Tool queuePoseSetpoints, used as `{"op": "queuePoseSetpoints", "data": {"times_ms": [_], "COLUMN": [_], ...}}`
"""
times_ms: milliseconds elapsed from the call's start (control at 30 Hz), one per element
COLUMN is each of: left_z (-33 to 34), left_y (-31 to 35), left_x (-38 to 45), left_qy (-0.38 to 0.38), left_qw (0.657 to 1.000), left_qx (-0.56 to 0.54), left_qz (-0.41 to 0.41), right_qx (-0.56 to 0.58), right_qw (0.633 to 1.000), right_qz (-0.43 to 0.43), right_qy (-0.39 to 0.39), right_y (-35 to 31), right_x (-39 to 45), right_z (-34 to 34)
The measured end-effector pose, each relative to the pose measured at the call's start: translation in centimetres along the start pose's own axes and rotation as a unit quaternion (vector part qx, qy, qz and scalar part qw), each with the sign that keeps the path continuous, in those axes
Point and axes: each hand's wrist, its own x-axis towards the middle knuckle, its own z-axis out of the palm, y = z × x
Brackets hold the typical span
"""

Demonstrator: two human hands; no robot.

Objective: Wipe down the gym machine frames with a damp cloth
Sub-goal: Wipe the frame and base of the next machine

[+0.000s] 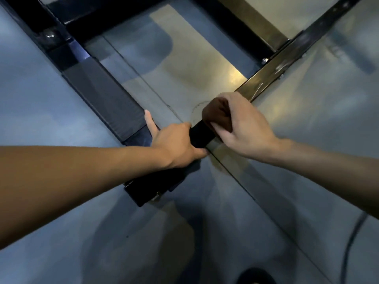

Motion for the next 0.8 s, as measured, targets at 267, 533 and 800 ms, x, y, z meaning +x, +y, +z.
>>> {"op": "queuePoseSetpoints", "data": {"times_ms": [267, 533, 800], "left_z": [0.1, -0.1, -0.2], "left_y": [-0.3, -0.4, -0.5], "left_x": [-0.4, -0.9, -0.5], "left_qy": [0.013, 0.02, 0.01], "left_qw": [0.999, 0.998, 0.999], "left_qx": [-0.033, -0.049, -0.051], "left_qz": [0.018, 0.023, 0.016], "right_qx": [0.029, -0.015, 0.003], "right_qw": [0.99, 0.994, 0.998], "right_qz": [0.098, 0.08, 0.053], "right_qy": [0.094, 0.075, 0.024], "right_y": [2.6, 3.9, 1.2], "right_x": [3.0, 0.2, 1.6], "right_z": [-1.8, -2.8, -2.0]}}
